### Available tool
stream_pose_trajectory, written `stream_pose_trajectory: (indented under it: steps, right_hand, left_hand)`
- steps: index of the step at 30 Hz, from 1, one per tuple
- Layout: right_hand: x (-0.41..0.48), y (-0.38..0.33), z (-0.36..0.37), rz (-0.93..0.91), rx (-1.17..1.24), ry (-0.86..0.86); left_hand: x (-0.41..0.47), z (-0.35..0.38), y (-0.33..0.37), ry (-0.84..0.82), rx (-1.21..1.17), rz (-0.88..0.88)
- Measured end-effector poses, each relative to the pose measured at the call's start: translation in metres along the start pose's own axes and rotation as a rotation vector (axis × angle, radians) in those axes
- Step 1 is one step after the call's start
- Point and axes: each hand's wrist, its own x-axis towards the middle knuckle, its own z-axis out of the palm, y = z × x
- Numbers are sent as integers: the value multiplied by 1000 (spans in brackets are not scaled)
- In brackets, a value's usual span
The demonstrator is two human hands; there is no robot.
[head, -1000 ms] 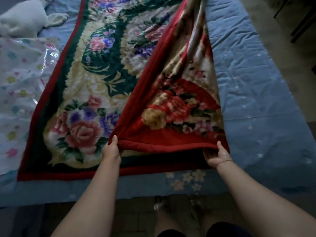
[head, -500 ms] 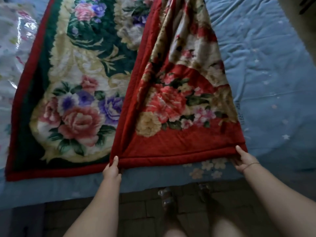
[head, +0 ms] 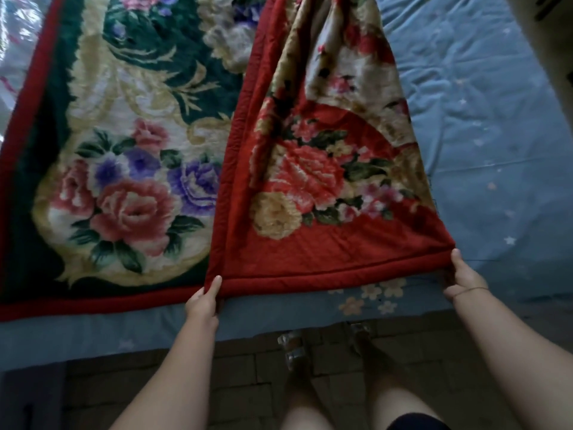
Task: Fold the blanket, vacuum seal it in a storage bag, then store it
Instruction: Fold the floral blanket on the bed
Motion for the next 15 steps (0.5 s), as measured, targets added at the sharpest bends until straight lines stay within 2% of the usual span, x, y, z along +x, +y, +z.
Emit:
stream_pose_trajectory:
  steps: [5, 8, 11, 13, 15]
  right_hand:
    - [1, 1, 1, 113, -72, 81]
    - [-3, 2, -1, 97, -287, 270]
    - [-48, -7, 19, -114, -640, 420]
    - [-82, -8, 44, -289, -753, 289]
    - [-111, -1, 74, -394, -801, 51]
  left_hand:
    - [-17, 11, -1, 120, 32, -3]
    - [-25, 4, 2, 156, -15, -20]
    - [-36, -16, 3, 172, -95, -35]
    - [-43, -32, 7, 197, -144, -60]
    - [-52, -45, 13, 187, -185, -59]
